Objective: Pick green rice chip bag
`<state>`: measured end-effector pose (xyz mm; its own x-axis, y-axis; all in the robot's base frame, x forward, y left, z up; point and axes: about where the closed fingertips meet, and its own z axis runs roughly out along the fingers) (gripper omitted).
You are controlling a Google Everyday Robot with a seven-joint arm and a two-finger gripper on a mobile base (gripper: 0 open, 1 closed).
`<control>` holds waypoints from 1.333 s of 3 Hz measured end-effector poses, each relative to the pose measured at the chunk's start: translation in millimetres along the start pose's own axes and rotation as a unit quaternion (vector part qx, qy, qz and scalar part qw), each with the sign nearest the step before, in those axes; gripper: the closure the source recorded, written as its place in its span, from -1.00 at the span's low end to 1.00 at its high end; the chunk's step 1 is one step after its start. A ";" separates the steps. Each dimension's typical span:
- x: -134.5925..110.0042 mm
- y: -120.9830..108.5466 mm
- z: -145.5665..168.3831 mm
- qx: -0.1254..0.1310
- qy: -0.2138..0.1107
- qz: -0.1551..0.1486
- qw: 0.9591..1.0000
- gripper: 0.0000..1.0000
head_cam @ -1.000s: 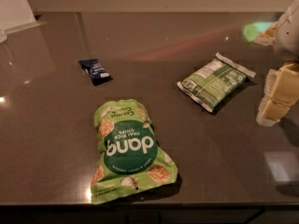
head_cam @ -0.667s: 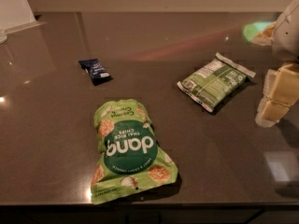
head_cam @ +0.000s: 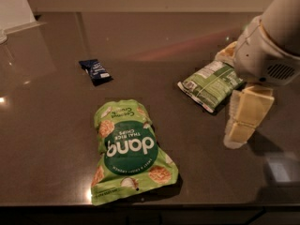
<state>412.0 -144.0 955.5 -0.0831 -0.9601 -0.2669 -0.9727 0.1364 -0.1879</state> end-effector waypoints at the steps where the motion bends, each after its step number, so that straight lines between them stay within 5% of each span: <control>1: -31.0 22.8 22.4 -0.020 -0.004 -0.002 1.000 -1.00; 2: -58.2 41.7 43.0 -0.022 0.000 0.017 1.000 -1.00; 4: -88.3 56.7 76.4 0.018 0.003 0.092 0.996 -1.00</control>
Offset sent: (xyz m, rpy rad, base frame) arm -0.0379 0.1096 -0.0635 0.0147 0.0999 -0.0934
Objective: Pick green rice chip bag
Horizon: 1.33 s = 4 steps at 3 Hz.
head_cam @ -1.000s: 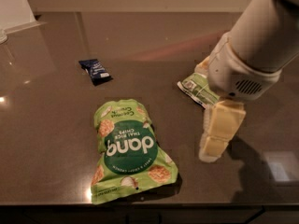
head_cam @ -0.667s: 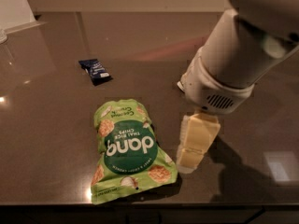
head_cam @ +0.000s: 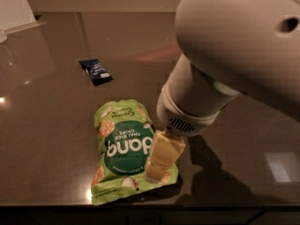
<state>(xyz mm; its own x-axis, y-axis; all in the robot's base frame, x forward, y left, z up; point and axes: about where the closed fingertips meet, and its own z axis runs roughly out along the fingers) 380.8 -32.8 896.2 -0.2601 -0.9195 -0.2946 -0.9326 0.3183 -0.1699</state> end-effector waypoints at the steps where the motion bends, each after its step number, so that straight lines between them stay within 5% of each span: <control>1: -11.9 8.5 18.6 -0.002 -0.001 0.024 1.000 -1.00; 4: -37.4 34.2 67.1 -0.026 -0.009 0.031 0.999 -1.00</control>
Offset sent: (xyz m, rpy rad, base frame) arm -0.0057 0.0563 -0.0645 0.0350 0.0939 -0.0572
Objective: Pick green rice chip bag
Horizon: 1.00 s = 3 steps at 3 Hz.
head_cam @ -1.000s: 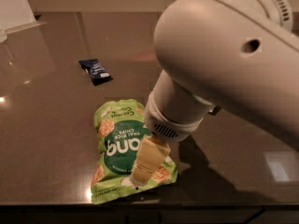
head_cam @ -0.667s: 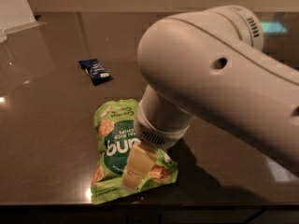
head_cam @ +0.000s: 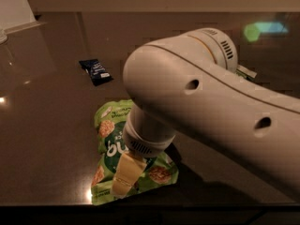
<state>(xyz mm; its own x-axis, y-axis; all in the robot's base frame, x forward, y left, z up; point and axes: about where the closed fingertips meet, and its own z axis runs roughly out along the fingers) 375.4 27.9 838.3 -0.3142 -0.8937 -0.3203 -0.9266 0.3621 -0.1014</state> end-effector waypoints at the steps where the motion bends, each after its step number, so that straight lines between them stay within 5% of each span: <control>1: -3.2 -0.4 3.3 -0.004 0.004 0.000 1.000 -0.65; 3: -4.8 -12.3 -11.2 -0.006 0.010 -0.002 1.000 0.30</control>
Offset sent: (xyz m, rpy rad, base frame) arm 0.0101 -0.0042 0.0048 -0.0236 0.0325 0.0035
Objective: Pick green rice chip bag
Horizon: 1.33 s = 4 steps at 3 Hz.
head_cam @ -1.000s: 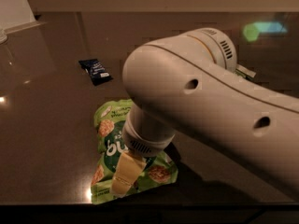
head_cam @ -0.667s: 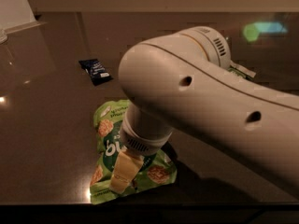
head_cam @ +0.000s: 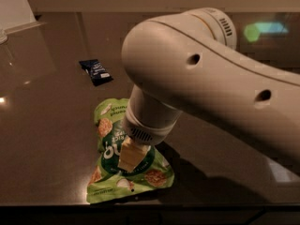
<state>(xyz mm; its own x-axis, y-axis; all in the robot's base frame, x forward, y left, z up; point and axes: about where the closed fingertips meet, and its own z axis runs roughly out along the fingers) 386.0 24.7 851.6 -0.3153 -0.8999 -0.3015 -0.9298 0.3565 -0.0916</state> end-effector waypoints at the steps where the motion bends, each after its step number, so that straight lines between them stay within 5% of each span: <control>1: -4.6 -6.0 -14.0 0.002 -0.004 -0.002 1.000 0.76; 2: -13.0 -14.6 -29.0 0.005 -0.011 -0.006 1.000 1.00; 4: -36.7 -39.0 -67.8 0.008 -0.021 -0.022 1.000 1.00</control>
Offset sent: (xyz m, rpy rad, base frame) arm 0.0253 -0.0027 0.0470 0.0249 -0.0142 0.0158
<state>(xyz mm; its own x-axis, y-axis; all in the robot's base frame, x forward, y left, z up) 420.9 26.9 930.6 -0.2659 -0.9036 -0.3359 -0.9391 0.3215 -0.1216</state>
